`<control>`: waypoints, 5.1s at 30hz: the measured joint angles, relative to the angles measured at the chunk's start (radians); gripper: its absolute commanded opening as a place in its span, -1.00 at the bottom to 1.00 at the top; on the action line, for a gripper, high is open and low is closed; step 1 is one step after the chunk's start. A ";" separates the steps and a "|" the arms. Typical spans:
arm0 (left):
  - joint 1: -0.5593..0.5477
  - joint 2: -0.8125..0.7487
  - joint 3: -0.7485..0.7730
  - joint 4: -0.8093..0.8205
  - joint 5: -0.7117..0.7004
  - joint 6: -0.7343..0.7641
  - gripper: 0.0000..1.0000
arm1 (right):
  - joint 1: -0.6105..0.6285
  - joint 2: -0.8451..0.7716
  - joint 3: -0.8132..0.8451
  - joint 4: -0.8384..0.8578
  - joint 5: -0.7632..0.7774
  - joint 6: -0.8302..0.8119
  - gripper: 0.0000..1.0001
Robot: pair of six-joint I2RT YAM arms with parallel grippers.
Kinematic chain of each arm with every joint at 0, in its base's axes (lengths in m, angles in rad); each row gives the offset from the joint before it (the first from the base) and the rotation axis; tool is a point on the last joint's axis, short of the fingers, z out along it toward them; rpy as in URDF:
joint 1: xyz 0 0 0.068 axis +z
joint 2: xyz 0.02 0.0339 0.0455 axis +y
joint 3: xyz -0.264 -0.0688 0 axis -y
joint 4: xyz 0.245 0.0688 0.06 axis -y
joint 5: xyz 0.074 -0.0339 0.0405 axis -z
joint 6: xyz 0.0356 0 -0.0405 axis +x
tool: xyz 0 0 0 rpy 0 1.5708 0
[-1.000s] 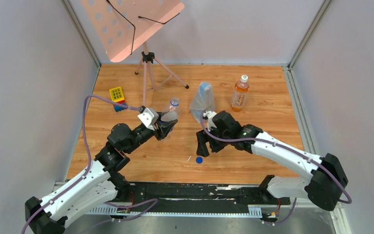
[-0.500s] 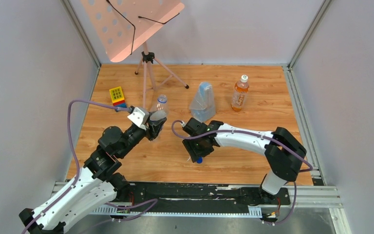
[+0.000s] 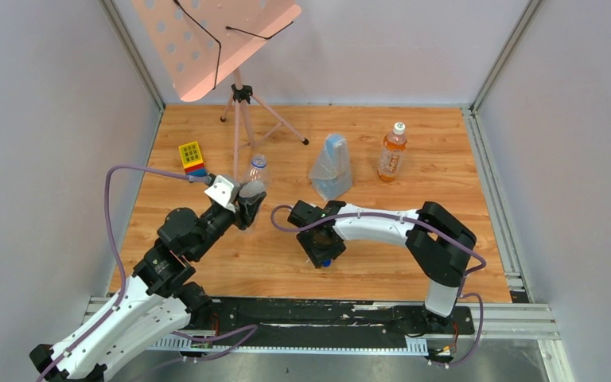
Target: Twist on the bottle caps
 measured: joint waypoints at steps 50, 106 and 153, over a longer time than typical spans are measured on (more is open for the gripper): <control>0.000 0.397 0.133 0.056 0.631 0.114 -0.01 | -0.523 -0.674 0.154 -0.122 -0.441 -0.293 -0.75; 0.009 0.625 0.535 -0.651 1.018 0.380 -0.07 | -0.429 -0.712 0.109 0.092 -1.024 -0.615 -0.75; -0.050 0.424 0.286 -0.418 0.582 0.299 -0.10 | -0.393 -0.579 0.080 0.177 -0.894 -0.493 -1.00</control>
